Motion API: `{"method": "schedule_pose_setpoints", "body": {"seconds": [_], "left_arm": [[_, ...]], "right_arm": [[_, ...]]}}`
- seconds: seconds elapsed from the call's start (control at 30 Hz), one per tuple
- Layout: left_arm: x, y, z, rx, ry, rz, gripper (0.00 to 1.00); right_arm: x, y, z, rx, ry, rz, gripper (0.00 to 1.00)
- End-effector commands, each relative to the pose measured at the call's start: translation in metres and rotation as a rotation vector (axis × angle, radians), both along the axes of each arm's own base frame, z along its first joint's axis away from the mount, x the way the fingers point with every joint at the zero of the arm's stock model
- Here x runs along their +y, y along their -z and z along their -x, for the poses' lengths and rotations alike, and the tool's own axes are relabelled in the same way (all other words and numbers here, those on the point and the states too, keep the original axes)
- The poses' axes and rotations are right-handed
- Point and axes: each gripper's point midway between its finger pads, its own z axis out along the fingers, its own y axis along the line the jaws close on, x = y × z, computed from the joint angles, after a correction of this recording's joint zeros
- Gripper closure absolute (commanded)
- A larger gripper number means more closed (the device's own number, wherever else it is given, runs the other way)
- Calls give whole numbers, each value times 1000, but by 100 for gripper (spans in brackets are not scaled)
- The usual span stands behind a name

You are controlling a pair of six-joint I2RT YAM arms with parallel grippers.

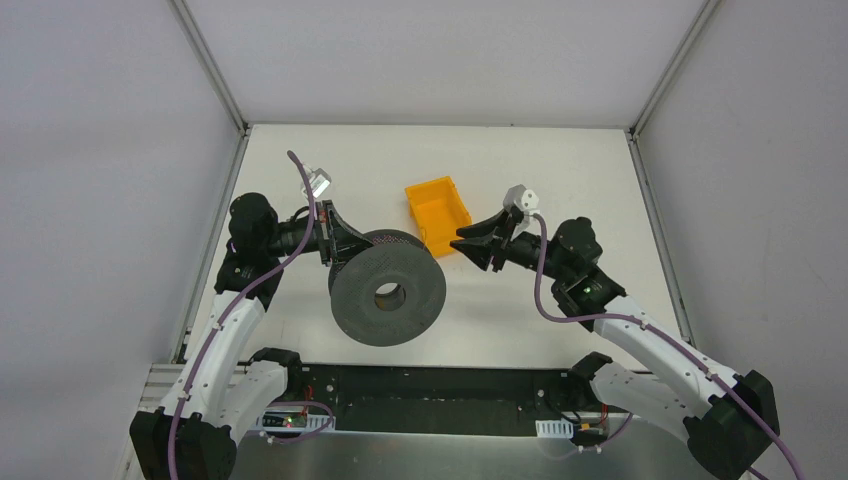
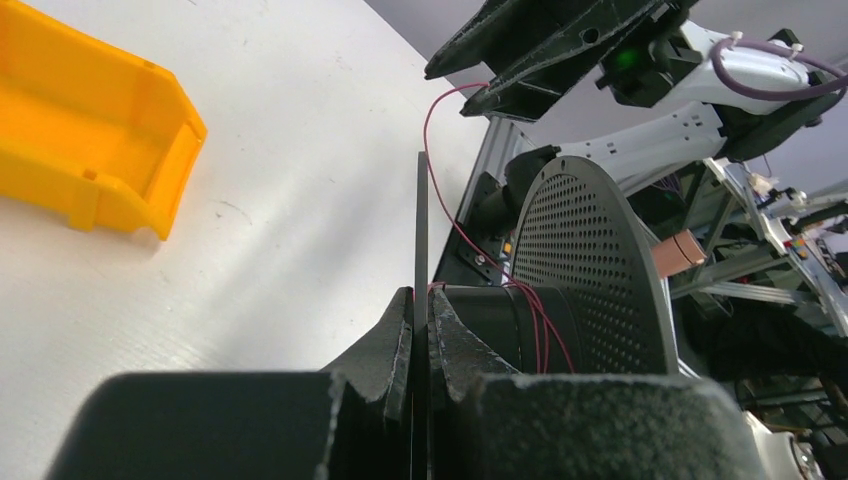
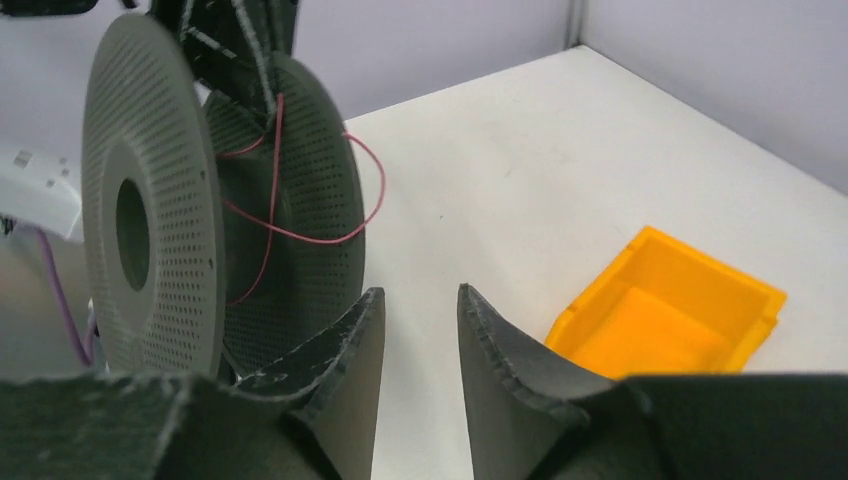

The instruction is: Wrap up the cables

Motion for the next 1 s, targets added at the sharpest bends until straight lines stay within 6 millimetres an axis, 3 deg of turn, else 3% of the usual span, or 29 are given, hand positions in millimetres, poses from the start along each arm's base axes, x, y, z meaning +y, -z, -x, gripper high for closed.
{"method": "schedule_pose_setpoints", "body": {"seconds": [0.0,0.17,0.37,0.97], "left_arm": [[-1,-31,12,-89,84,31,100],[-2,-33,16,-98,107,32,100],[-2,-32,16,-94,114,32,100],[-2,-35,19,-106,125,33,100]], "right_arm": [[13,-46,36,-341,-288,-30,63],[14,-59,49,-378,-418,-7,56],[23,-66,48,-363,-500,19,56],[48,-41,13,-186,-509,56,50]]}}
